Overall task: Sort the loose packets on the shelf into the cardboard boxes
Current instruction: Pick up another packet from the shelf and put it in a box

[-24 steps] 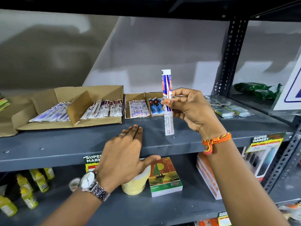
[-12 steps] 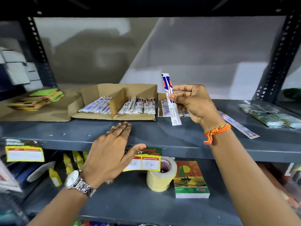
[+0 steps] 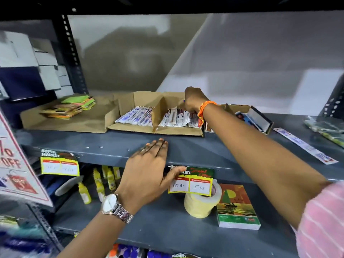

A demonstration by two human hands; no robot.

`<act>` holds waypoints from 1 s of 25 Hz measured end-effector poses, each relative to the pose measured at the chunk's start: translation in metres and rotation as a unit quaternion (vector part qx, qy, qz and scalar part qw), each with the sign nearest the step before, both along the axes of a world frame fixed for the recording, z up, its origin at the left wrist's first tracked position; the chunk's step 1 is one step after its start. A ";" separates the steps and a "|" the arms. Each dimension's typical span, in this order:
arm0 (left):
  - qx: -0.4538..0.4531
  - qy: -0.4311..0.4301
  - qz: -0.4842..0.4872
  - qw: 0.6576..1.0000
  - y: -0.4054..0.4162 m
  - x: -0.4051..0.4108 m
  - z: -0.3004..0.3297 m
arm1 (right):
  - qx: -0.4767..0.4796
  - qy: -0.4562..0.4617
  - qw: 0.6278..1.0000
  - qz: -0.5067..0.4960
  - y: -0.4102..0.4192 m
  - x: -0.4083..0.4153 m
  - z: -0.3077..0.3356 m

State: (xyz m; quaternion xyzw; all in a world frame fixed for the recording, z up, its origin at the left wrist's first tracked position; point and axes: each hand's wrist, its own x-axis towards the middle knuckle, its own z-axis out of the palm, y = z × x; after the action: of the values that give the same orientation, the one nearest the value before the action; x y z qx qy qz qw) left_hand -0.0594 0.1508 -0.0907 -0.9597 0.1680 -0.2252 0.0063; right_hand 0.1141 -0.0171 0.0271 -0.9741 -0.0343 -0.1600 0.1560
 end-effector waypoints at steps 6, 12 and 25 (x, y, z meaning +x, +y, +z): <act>-0.019 -0.002 -0.018 1.000 0.003 0.003 -0.004 | -0.084 0.014 0.996 -0.013 0.005 0.010 -0.011; -0.016 -0.012 -0.022 1.000 0.004 0.005 -0.006 | -0.157 0.010 0.987 -0.017 0.009 0.011 -0.016; -0.010 -0.048 -0.024 0.999 -0.017 0.002 -0.004 | 0.020 -0.116 0.993 -0.031 -0.111 -0.105 0.013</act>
State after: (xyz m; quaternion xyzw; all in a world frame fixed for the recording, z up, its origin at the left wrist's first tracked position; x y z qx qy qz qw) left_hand -0.0579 0.1336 -0.0946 -0.9435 0.1886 -0.2723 -0.0006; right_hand 0.0095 -0.1284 0.0400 -0.9465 -0.0184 -0.2770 0.1649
